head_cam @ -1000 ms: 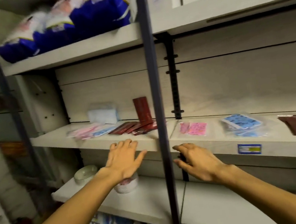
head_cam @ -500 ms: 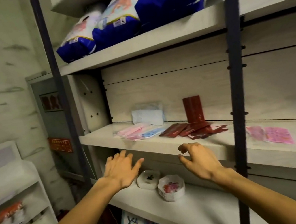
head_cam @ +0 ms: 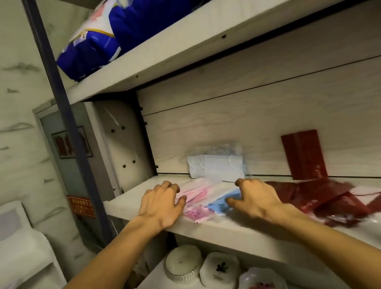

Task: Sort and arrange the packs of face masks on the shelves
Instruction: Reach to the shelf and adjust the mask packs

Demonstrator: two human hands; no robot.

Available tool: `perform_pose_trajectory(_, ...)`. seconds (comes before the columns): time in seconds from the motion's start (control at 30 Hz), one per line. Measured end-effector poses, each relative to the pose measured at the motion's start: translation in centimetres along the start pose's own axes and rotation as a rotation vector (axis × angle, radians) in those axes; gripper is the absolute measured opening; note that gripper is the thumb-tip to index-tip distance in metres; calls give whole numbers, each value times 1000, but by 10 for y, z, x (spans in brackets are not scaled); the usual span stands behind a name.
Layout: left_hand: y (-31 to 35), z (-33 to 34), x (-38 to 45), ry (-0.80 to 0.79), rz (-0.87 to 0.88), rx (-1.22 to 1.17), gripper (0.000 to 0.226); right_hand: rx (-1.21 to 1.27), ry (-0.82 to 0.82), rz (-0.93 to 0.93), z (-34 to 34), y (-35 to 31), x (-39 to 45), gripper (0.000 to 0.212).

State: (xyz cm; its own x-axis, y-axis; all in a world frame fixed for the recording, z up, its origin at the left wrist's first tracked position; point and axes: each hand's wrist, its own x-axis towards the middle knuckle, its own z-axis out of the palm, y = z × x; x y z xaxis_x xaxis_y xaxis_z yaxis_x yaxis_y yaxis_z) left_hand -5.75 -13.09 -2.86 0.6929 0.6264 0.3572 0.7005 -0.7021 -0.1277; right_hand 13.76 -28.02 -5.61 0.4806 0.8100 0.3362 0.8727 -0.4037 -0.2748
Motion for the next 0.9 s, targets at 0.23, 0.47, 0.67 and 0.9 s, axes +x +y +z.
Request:
perform_pose_trajectory(0.23,-23,31,69,-111,-47,-14,50,-166,-229,138,18,5,65,78)
perform_pose_trajectory(0.47,-38,63,120,-246,-26,-100,62,-171,-265,186,34,13,85,83)
perform_pose_trajectory(0.67,-45,84,153,-416,38,-159,69,-155,-248,195,33,14,92,70)
perform_pose_trajectory(0.9,-58,95,174,-266,138,-150,39,182,-141,304,41,11,108,90)
